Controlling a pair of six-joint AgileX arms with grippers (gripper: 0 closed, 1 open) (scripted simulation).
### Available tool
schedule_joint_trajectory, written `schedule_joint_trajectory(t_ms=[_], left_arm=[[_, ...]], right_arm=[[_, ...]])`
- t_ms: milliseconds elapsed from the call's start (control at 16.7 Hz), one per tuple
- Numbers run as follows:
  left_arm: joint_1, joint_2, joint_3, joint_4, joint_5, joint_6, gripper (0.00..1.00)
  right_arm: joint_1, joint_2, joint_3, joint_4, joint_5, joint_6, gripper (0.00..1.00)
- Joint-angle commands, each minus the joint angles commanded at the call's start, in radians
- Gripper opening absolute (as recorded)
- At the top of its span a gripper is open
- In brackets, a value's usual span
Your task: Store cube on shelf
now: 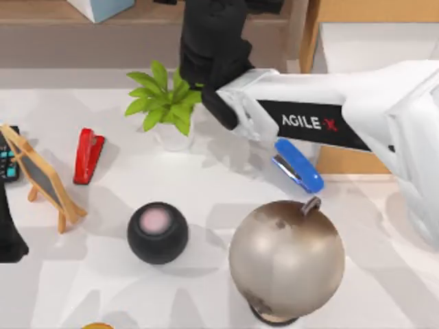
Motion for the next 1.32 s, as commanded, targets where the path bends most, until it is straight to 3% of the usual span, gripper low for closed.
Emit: schedule_joint_trajectory(t_ms=[360, 720, 1320], left_arm=[[0.0, 0.0, 0.0, 0.0, 0.0, 0.0, 1.0], [0.0, 0.0, 0.0, 0.0, 0.0, 0.0, 1.0], [0.0, 0.0, 0.0, 0.0, 0.0, 0.0, 1.0]], right_arm=[[-0.029, 0.041, 0.079, -0.254, -0.086, 0.015, 0.0], [-0.035, 0.051, 0.096, -0.273, -0.09, 0.021, 0.0], [-0.035, 0.051, 0.096, -0.273, -0.09, 0.021, 0.75]])
